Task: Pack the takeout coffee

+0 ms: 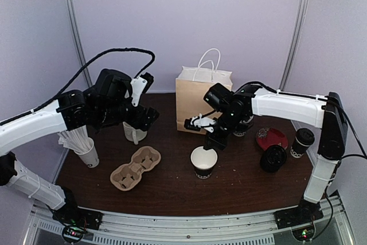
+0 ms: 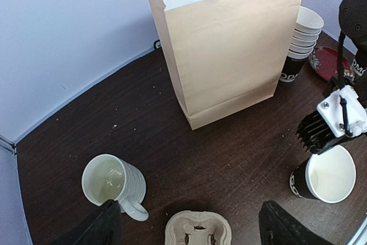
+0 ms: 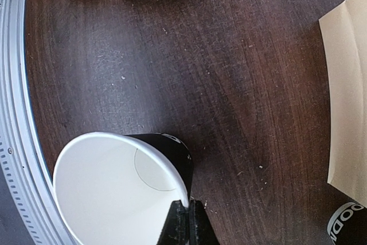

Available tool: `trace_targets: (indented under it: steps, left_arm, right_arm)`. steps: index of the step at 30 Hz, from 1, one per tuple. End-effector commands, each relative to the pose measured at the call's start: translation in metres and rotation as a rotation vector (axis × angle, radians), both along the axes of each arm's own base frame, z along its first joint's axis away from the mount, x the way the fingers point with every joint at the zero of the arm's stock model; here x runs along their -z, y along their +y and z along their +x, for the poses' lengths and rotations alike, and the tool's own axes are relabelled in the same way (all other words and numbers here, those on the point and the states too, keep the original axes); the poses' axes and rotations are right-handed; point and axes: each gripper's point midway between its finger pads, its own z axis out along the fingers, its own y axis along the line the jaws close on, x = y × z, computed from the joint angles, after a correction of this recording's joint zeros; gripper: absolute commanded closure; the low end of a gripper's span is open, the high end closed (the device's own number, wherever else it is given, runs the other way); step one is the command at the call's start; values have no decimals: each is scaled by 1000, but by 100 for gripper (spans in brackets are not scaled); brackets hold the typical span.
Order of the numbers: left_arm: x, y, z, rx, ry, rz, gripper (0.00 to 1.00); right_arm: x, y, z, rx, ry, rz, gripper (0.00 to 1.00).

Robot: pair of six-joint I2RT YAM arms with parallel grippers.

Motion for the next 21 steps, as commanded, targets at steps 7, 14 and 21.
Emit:
trace_targets:
  steps: [7,14,21]
  left_arm:
    - [-8,-3,3,-6,-17,-55,13]
    - [-8,-5,3,1,-11,-55,14]
    - [-11,-9,4,20,-15,-56,14]
  right_arm:
    - [6,1,15,53,-5,2,85]
    - [-25,-22,16,89,-35,-8,65]
    - [-40,-100,16,223,-61,-66,63]
